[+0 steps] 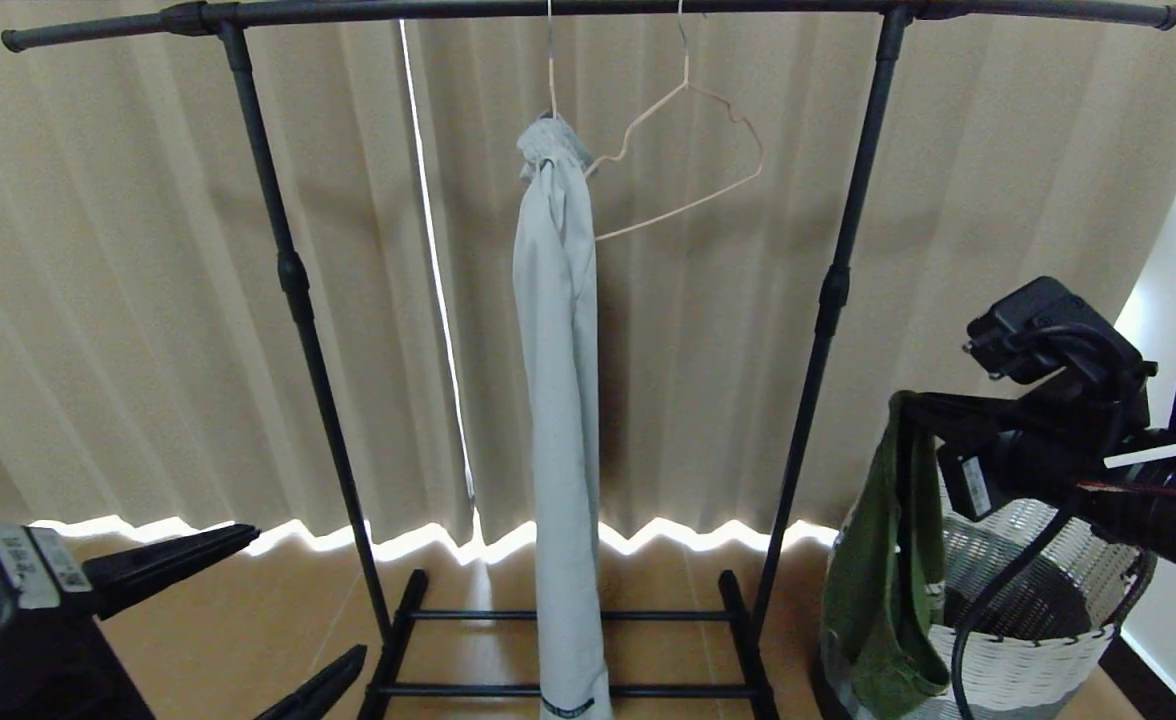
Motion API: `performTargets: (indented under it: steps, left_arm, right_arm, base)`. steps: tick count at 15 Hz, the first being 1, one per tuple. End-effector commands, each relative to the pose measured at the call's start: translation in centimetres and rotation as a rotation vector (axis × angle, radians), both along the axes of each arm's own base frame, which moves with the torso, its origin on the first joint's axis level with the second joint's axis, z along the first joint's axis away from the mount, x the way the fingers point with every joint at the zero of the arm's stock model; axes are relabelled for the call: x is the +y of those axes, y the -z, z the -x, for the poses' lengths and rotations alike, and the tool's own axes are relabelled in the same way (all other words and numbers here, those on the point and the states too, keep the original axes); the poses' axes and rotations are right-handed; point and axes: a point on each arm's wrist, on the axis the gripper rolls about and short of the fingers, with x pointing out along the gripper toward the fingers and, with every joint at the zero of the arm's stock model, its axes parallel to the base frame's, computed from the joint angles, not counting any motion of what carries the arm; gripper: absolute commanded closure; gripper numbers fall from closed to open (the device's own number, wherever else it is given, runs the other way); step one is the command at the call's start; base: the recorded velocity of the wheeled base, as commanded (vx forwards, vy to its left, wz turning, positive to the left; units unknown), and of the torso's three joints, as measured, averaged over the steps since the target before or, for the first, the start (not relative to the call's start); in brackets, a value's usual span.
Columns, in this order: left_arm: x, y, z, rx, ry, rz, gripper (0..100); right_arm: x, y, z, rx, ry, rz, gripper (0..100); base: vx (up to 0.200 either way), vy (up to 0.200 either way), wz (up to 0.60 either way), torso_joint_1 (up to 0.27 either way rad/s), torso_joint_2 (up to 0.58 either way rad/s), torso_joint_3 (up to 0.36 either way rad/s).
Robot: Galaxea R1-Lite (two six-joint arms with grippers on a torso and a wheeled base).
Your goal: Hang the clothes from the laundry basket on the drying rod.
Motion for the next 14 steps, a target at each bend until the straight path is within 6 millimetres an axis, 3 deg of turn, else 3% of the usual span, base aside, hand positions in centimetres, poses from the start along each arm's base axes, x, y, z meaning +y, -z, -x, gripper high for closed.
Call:
performTargets:
  steps: [1, 5, 8, 11, 14]
  left_arm:
    - [-3.3, -0.8, -1.9, 0.042, 0.083, -0.028, 0]
    - [-8.7, -1.6, -4.7, 0.1, 0.158, -0.029, 0]
    - [-14.6, -1.1, -7.2, 0.209, 0.177, 0.045, 0]
    - [-18.0, 0.9, -9.3, 0.291, 0.155, 0.068, 0]
    - [-19.8, 2.5, -10.5, 0.325, 0.148, 0.077, 0]
  right_arm:
    - [2.6, -1.8, 0.6, -0.046, -0.098, -0.078, 100]
    - [4.5, -3.2, 1.4, -0.07, -0.176, -0.145, 100]
    - [5.6, -3.4, 2.4, -0.061, -0.231, -0.188, 100]
    - [6.2, -3.7, 3.0, -0.057, -0.257, -0.234, 100]
    - [6.6, -4.2, 3.2, -0.09, -0.307, -0.277, 100]
  base:
    - [0.0, 0.0, 0.0, 0.0, 0.0, 0.0]
    - [0.0, 0.0, 0.0, 0.0, 0.0, 0.0]
    - [0.0, 0.0, 0.0, 0.0, 0.0, 0.0]
    - [0.0, 0.0, 0.0, 0.0, 0.0, 0.0]
    - [0.0, 0.0, 0.0, 0.0, 0.0, 0.0]
